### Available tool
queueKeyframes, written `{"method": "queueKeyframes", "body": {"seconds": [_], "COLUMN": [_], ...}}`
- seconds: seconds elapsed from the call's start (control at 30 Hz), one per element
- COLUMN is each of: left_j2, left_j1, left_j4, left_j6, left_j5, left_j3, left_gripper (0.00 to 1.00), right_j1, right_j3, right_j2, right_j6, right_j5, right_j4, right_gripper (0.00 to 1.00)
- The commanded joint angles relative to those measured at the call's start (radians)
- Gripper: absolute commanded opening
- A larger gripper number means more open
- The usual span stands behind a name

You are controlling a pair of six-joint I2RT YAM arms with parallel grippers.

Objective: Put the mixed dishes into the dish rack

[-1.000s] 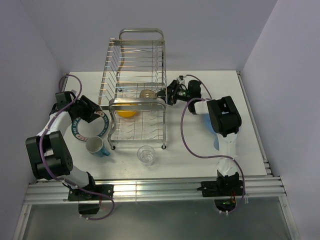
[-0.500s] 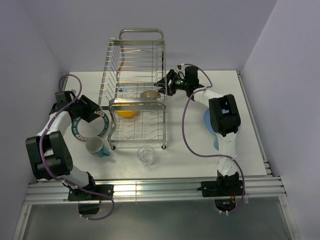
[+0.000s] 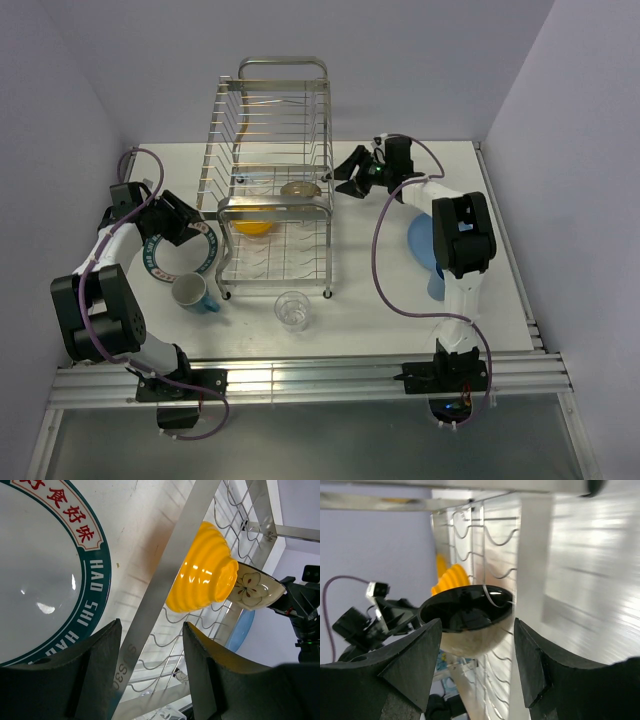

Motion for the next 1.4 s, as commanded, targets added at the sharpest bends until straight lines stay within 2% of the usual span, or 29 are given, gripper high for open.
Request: {"method": "queueKeyframes", "body": {"seconds": [0.0,0.1,0.17,0.2,0.27,0.3,0.57,0.73,1.03,1.37], "left_j2": [-0.043,-0.043,-0.045,-0.045,-0.046,-0.048,-0.040,-0.045,-0.046,-0.028], "left_j1": [0.005,0.007,0.007,0.007,0.008,0.007,0.007,0.007,0.007,0.008], "left_j4": [0.003,0.002,-0.001,-0.003,-0.004,-0.003,-0.007,-0.016,-0.026,-0.032], "left_j6": [0.017,0.014,0.014,0.016,0.008,0.007,-0.025,-0.027,-0.016,-0.004], "left_j5": [0.014,0.017,0.015,0.012,0.012,0.012,0.011,0.014,0.015,0.023], "left_j3": [0.023,0.032,0.038,0.038,0.036,0.036,0.058,0.073,0.059,0.072], "left_gripper": [0.58,0.58,0.58,0.58,0.57,0.56,0.48,0.48,0.49,0.50], "right_j1": [-0.023,-0.018,-0.008,0.002,0.031,0.041,0.149,0.173,0.157,0.112], "right_j3": [0.030,0.051,0.035,0.025,0.002,-0.011,-0.097,-0.118,-0.078,-0.114], "right_j2": [-0.086,-0.095,-0.109,-0.115,-0.129,-0.133,-0.104,-0.075,-0.055,-0.049], "right_j6": [-0.130,-0.167,-0.169,-0.166,-0.156,-0.140,0.050,0.143,0.140,0.127], "right_j5": [0.060,0.044,0.004,-0.010,-0.039,-0.042,-0.027,-0.015,0.034,0.050], "right_j4": [-0.159,-0.237,-0.233,-0.219,-0.187,-0.170,0.099,0.224,0.180,0.169], "right_gripper": [0.67,0.65,0.56,0.38,0.09,0.00,0.00,0.00,0.00,0.00]}}
